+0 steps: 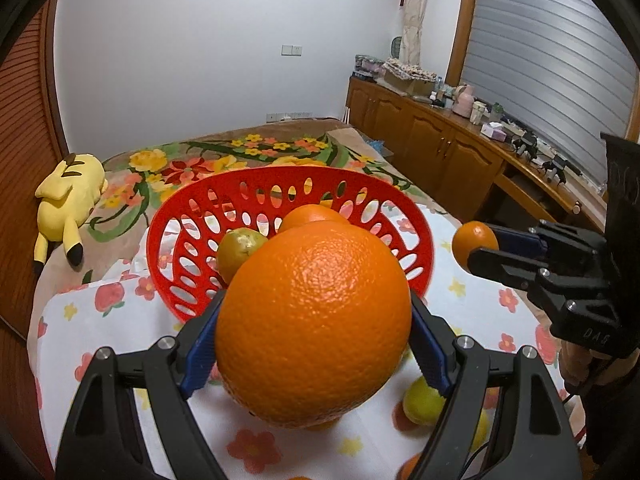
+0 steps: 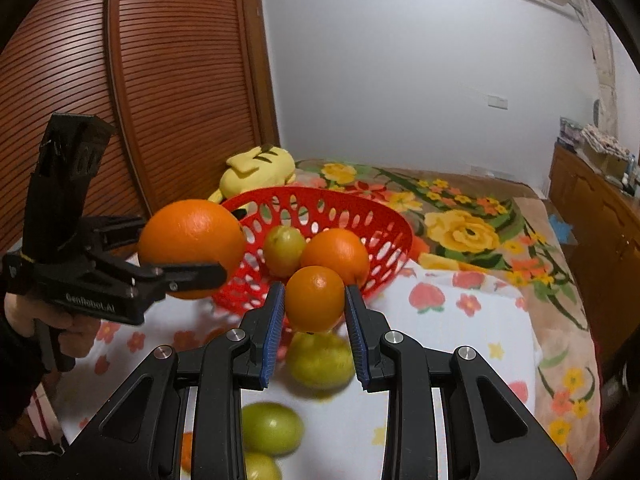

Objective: Organize fruits
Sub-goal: 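Lift and carry the orange and tangerine over the red basket with both grippers, then open left gripper to drop the orange in the basket while right gripper releases the tangerine, then withdraw both grippers from the basket toward the loose fruit on the sheet, then grasp a large orange with left gripper while right gripper grasps a yellow-green pomelo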

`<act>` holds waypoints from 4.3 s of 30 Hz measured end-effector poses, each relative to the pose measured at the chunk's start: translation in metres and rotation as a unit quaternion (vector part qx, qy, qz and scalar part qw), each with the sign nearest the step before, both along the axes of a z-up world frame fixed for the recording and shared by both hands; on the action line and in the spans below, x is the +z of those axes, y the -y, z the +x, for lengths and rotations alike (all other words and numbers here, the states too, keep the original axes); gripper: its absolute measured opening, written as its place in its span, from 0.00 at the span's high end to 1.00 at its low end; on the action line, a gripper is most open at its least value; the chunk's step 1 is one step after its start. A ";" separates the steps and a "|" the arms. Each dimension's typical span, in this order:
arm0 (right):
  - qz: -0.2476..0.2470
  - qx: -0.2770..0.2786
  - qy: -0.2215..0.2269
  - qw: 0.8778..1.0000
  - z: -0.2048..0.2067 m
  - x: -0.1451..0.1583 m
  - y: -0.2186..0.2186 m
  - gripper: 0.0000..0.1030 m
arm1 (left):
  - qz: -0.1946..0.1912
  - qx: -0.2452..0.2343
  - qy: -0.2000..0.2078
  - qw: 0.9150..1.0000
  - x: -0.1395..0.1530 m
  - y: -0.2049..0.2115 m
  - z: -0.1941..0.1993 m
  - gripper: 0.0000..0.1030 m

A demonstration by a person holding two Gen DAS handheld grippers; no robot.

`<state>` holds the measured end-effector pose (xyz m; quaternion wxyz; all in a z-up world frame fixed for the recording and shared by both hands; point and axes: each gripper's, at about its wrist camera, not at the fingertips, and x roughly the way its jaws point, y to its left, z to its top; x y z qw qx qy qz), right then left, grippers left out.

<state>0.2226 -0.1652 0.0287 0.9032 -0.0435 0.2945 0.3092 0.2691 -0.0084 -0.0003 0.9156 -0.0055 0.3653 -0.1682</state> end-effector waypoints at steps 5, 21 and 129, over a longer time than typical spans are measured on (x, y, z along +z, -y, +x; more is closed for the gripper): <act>-0.001 0.015 -0.002 1.000 0.019 -0.003 -0.011 0.72 | 0.005 0.000 -0.013 1.000 -0.009 0.002 0.015 0.20; -0.012 0.029 -0.027 0.999 0.062 -0.023 -0.022 0.72 | 0.046 0.008 -0.047 0.998 -0.029 0.021 0.046 0.20; 0.010 -0.081 -0.109 0.991 -0.097 -0.100 -0.002 0.43 | 0.039 0.012 -0.074 0.996 -0.106 -0.027 -0.101 0.34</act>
